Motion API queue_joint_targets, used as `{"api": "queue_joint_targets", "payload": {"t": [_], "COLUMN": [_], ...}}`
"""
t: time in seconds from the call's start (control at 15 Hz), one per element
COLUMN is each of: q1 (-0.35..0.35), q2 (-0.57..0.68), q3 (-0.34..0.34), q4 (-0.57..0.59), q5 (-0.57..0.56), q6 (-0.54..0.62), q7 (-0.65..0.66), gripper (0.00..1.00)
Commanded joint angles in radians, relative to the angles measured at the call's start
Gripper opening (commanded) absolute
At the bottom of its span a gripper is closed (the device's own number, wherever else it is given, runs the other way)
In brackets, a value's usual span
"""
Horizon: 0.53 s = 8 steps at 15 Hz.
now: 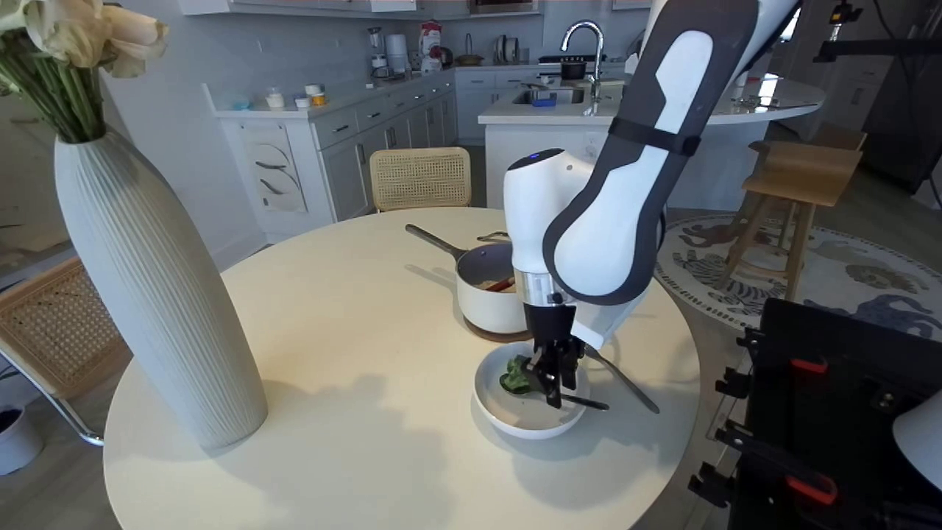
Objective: Move the white bowl to the left, remove the fork and then the spoon from the bowl and place them on the table, move the blue cup to the left
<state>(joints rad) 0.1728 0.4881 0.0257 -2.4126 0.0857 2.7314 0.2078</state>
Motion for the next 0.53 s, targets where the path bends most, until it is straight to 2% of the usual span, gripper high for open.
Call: {"api": "queue_joint_targets", "payload": {"t": [0.0, 0.07, 0.2, 0.27, 0.47], "q1": [0.024, 0.026, 0.027, 0.029, 0.029], "q2": [0.02, 0.023, 0.028, 0.032, 0.037], "q3": [-0.015, -0.016, -0.017, -0.017, -0.021], "q4": [0.027, 0.03, 0.036, 0.04, 0.045], "q5": [-0.018, -0.017, -0.016, -0.016, -0.016], "q6": [-0.016, -0.016, -0.016, -0.016, -0.014], "q7": [0.048, 0.056, 0.058, 0.06, 0.06], "gripper": [0.44, 0.44, 0.35, 0.16, 0.0]}}
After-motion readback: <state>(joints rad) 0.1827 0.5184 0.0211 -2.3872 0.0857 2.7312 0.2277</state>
